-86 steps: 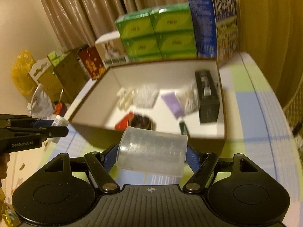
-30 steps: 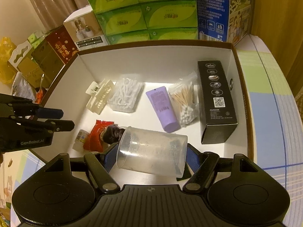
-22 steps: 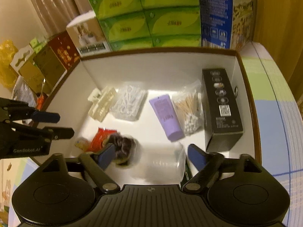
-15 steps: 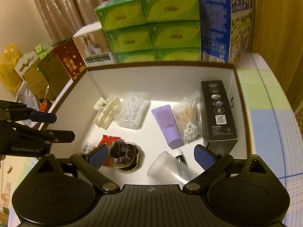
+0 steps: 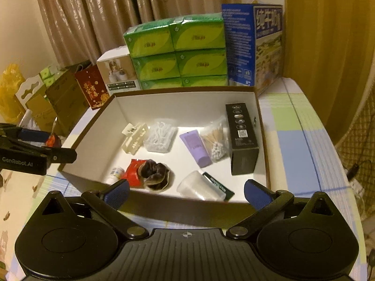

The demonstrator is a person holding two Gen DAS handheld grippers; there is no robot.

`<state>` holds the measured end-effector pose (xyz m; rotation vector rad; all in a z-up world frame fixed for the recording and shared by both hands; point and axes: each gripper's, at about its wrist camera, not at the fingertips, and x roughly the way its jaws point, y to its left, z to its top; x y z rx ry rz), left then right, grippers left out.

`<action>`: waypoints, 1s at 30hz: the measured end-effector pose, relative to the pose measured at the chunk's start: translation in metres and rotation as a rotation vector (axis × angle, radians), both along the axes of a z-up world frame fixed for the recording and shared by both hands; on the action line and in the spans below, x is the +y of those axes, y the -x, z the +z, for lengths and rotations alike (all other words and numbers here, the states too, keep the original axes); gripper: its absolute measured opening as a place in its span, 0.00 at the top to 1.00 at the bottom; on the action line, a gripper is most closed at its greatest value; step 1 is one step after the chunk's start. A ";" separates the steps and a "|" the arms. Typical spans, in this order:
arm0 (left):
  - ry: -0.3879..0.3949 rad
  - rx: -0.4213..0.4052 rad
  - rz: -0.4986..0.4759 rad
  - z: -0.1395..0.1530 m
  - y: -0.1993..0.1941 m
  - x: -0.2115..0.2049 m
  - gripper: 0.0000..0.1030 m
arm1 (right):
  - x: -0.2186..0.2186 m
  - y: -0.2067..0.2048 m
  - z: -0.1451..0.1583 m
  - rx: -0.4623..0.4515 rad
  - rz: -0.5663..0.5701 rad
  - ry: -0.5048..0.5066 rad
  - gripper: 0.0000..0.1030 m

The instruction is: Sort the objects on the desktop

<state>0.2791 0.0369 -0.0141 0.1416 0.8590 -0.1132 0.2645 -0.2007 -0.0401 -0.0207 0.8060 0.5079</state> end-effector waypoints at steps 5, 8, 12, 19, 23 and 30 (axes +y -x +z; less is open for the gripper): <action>0.027 -0.022 -0.014 0.004 0.028 0.005 0.09 | -0.002 0.028 0.006 0.008 -0.042 -0.021 0.02; 0.024 -0.032 -0.023 0.003 0.045 0.007 0.09 | -0.003 0.045 0.007 0.013 -0.064 -0.014 0.02; 0.012 -0.050 -0.025 0.002 0.066 0.008 0.09 | -0.002 0.067 0.008 0.003 -0.089 -0.001 0.02; 0.022 -0.044 -0.017 0.002 0.099 0.009 0.09 | 0.000 0.094 0.012 -0.039 -0.102 0.023 0.02; 0.004 -0.052 0.001 0.005 0.113 0.006 0.09 | -0.005 0.107 0.013 -0.040 -0.092 0.015 0.02; 0.002 -0.069 0.063 0.017 0.135 -0.004 0.09 | -0.016 0.126 0.014 -0.033 -0.050 0.021 0.02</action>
